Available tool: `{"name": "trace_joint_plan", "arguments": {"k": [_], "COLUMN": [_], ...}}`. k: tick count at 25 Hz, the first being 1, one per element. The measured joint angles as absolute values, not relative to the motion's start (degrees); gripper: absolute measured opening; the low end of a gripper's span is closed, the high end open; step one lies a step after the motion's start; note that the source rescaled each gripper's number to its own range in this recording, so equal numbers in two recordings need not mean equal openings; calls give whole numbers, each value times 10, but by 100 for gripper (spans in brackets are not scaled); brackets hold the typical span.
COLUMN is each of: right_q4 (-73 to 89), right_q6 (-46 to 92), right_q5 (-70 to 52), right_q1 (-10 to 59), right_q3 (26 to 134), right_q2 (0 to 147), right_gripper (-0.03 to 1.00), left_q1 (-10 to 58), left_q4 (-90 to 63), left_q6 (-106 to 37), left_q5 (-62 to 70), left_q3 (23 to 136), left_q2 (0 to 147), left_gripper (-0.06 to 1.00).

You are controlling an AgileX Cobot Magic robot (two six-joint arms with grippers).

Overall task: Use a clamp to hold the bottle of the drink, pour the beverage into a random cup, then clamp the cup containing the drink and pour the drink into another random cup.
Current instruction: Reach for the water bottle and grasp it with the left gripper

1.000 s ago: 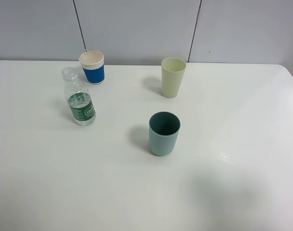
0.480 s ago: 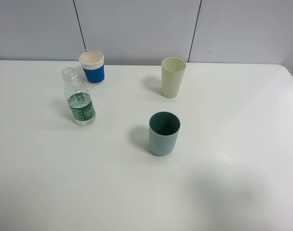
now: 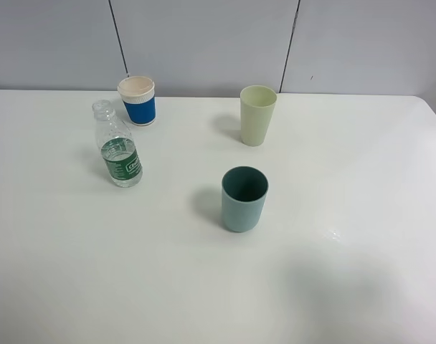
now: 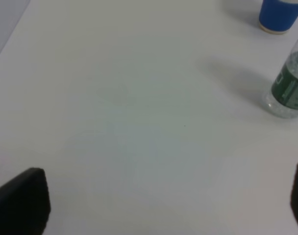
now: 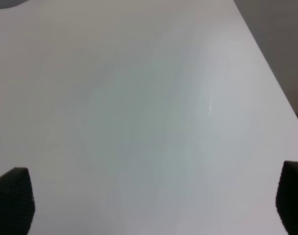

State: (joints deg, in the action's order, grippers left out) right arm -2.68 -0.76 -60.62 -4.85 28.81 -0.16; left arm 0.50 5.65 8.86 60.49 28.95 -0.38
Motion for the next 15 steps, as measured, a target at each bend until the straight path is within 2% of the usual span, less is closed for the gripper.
{"name": "trace_joint_plan", "arguments": {"k": [15], "right_q4": [-27], "right_q6": [-8], "right_q5": [-606], "right_q1": [-49], "right_q3": [288], "right_q2": [-2], "right_gripper": [100], "left_q1": [5], "left_q4": [57], "left_q6": [89], "left_q5": [605], "left_q3": [290], "left_q2": [-4], "left_gripper": [100]}}
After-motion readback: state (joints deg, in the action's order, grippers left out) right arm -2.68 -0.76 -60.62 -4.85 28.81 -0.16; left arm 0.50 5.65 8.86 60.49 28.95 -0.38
